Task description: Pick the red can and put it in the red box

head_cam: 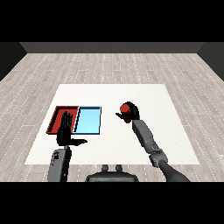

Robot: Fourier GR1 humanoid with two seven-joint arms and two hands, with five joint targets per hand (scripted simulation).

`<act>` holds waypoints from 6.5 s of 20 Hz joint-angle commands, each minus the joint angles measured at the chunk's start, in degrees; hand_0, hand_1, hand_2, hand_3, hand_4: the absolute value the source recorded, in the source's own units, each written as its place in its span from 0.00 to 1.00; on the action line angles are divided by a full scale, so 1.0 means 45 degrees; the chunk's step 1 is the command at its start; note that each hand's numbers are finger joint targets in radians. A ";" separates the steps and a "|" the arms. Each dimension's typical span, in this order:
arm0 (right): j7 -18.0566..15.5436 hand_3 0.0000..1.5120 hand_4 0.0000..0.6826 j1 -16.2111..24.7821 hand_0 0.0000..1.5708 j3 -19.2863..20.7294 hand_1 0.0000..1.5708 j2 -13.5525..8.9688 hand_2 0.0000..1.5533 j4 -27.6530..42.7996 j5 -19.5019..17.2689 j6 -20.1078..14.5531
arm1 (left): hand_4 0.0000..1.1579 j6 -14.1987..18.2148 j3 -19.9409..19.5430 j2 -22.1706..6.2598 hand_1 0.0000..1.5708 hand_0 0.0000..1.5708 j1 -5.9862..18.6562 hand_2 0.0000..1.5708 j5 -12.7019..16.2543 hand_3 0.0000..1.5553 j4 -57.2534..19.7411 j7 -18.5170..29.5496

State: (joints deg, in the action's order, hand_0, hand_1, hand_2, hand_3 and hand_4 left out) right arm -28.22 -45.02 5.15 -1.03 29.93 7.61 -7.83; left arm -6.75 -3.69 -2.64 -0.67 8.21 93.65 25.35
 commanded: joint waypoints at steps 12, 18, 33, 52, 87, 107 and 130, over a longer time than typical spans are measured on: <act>0.2332 0.92 0.93 0.3629 0.92 -0.1415 0.92 -0.0232 0.91 0.9257 0.0084 -0.0298 | 0.00 0.1424 0.2985 0.0579 0.00 0.00 0.0902 0.00 -0.1412 0.00 0.1225 -0.2790; 0.3117 0.92 0.93 0.4419 0.92 -0.5305 0.92 0.0217 0.91 1.1178 0.0376 -0.3735 | 0.00 0.2437 0.3736 0.0585 0.00 0.00 0.1911 0.00 -0.1556 0.00 0.0424 -0.3078; 0.3066 0.92 0.92 0.4916 0.92 -0.5734 0.92 0.0228 0.93 1.3072 -0.0073 -0.3750 | 0.00 0.4868 0.6469 0.0587 0.00 0.00 0.2436 0.00 -0.1272 0.00 -0.1946 -0.2655; 0.1798 0.92 0.98 0.4377 0.93 -0.6023 0.93 0.0229 0.93 1.1879 0.0859 -0.3628 | 0.00 0.5898 0.7635 0.0587 0.00 0.00 0.3809 0.00 0.0545 0.00 -0.3280 -0.2430; 0.2658 0.92 0.94 0.4432 0.94 -0.8104 0.94 0.0225 0.93 1.3224 0.1310 -0.5007 | 0.98 0.9458 0.8584 0.0581 1.00 1.00 0.5434 0.99 0.3495 0.95 -0.5236 -0.1052; 0.3680 0.00 0.00 0.4506 0.00 -0.8189 0.00 0.0229 0.00 1.2383 0.0604 -0.5173 | 0.98 0.9429 0.7895 0.0584 1.00 1.00 0.4922 1.00 0.3075 0.96 -0.5030 0.0603; 0.4056 0.00 0.00 0.8662 0.00 -0.4947 0.00 -0.1638 0.00 1.7357 0.1765 -0.2170 | 0.98 0.8240 0.4643 -0.1851 1.00 1.00 0.4999 1.00 0.2125 0.95 -0.3621 -0.1335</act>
State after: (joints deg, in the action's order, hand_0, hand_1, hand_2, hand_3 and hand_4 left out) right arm -10.77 -8.92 -18.49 -7.08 104.57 15.47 -18.05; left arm 33.11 21.66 -5.60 21.51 16.99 74.53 22.13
